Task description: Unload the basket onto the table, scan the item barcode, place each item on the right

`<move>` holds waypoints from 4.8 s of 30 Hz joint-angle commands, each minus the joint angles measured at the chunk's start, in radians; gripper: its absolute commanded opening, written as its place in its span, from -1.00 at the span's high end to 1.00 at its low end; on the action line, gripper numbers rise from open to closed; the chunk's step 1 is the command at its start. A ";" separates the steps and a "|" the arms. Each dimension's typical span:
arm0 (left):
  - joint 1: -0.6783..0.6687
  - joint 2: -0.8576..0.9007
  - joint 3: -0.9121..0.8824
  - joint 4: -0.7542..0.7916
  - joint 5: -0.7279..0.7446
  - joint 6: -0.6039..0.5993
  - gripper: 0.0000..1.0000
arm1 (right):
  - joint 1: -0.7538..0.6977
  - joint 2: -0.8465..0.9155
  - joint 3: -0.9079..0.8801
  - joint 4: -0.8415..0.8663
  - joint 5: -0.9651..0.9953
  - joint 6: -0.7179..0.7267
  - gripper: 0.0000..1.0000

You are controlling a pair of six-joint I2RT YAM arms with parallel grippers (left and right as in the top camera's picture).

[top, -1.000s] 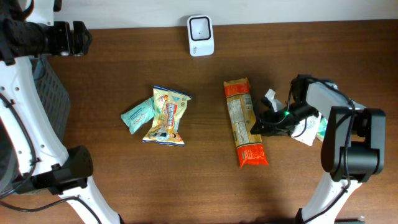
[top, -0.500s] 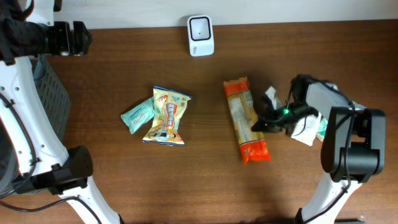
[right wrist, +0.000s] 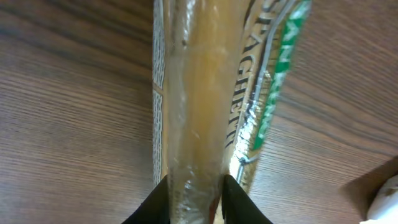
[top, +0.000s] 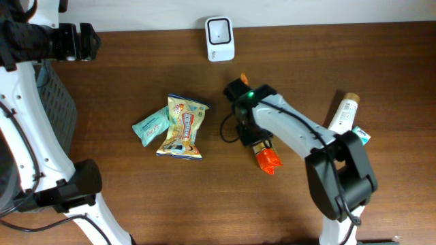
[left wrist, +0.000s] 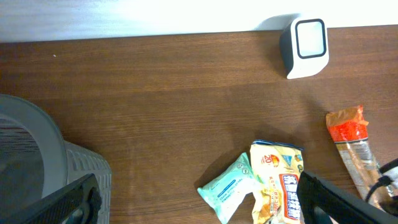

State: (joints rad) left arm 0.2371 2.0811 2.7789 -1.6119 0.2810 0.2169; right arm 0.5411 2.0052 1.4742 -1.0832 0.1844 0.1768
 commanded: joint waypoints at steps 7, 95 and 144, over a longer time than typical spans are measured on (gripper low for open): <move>0.002 -0.009 0.003 0.002 0.008 0.006 -0.98 | 0.010 0.045 -0.005 0.024 -0.039 0.023 0.32; 0.002 -0.009 0.003 0.001 0.008 0.006 -0.99 | -0.097 0.208 0.586 0.509 0.646 -0.445 0.92; 0.002 -0.010 0.003 0.002 0.008 0.006 -0.98 | -0.585 -0.085 0.077 -0.023 -0.171 0.273 0.92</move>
State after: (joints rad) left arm 0.2371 2.0815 2.7789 -1.6108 0.2810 0.2173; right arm -0.0216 1.9533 1.6157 -1.1774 0.0883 0.4175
